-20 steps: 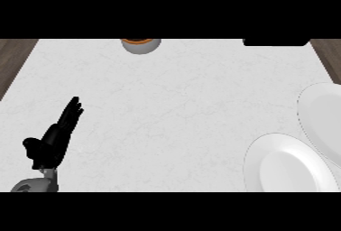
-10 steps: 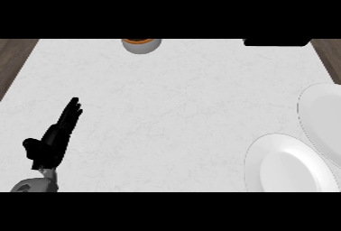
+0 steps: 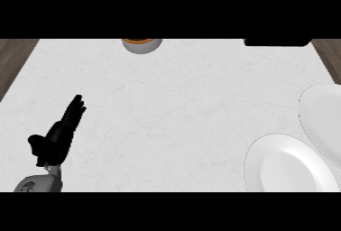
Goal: Pick the cupcake from the plate and place it in the plate
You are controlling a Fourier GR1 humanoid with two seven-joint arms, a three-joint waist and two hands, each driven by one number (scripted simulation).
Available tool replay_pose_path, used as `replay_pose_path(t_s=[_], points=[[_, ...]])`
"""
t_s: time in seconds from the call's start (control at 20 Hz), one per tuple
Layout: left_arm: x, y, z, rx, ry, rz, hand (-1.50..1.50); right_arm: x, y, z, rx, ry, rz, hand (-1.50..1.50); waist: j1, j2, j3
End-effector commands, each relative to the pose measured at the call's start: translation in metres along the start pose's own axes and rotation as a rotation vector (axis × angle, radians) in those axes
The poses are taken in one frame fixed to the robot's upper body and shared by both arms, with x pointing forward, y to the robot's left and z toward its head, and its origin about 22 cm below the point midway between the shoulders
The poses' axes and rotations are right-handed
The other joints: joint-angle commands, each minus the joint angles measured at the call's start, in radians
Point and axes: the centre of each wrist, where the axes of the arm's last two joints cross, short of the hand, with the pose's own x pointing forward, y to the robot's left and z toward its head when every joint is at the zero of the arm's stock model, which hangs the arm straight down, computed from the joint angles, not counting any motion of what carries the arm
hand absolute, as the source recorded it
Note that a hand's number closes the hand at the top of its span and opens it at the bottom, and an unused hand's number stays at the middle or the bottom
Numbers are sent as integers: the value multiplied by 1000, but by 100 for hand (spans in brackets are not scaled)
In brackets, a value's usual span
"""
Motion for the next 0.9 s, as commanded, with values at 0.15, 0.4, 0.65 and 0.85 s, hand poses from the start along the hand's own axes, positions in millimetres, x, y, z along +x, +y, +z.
replay_pose_path(t_s=[0.15,0.4,0.65,0.85], points=[[0,0,-19,-1,-2,-15,0,1,30,-6,-4,132,-50,-150,-7,0,0],[-13,-18,3,-6,18,-8,0,13,43,-31,-48,169,-196,-150,-1,1,0],[3,11,-1,0,-4,3,0,-12,17,-16,-217,158,-427,-150,-7,0,1],[-4,1,8,3,19,-4,0,-47,-35,10,-245,157,-599,-150,-13,0,2]])
